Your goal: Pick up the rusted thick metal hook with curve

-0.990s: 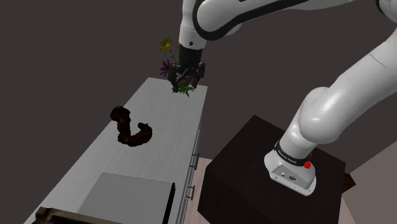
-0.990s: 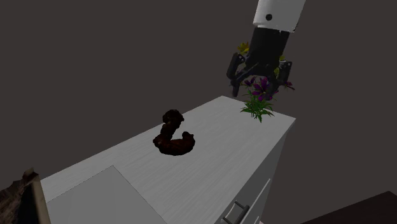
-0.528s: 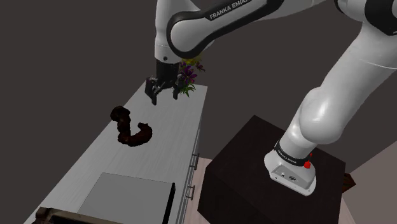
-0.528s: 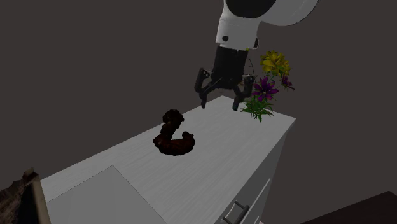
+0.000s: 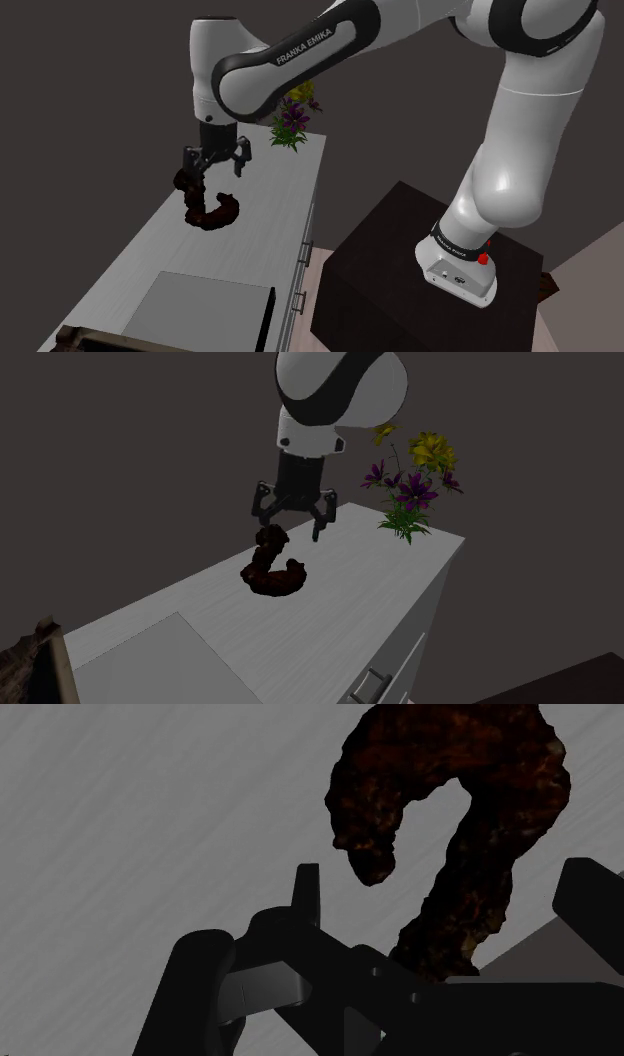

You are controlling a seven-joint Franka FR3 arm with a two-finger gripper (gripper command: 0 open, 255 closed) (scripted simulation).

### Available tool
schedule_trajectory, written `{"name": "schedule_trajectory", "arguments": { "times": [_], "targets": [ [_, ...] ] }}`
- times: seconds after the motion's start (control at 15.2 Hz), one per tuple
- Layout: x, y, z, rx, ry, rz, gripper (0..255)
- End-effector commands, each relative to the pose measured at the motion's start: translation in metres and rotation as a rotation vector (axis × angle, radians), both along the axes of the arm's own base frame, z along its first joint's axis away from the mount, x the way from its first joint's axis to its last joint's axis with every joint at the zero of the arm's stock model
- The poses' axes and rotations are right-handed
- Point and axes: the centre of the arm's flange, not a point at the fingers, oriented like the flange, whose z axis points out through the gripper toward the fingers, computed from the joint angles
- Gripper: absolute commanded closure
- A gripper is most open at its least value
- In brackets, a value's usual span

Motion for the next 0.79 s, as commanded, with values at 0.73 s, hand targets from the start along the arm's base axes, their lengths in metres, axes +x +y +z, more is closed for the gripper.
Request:
{"name": "schedule_trajectory", "arguments": {
  "times": [0.73],
  "targets": [
    [0.032, 0.065, -0.064, 0.005, 0.004, 0.008, 0]
  ]
}}
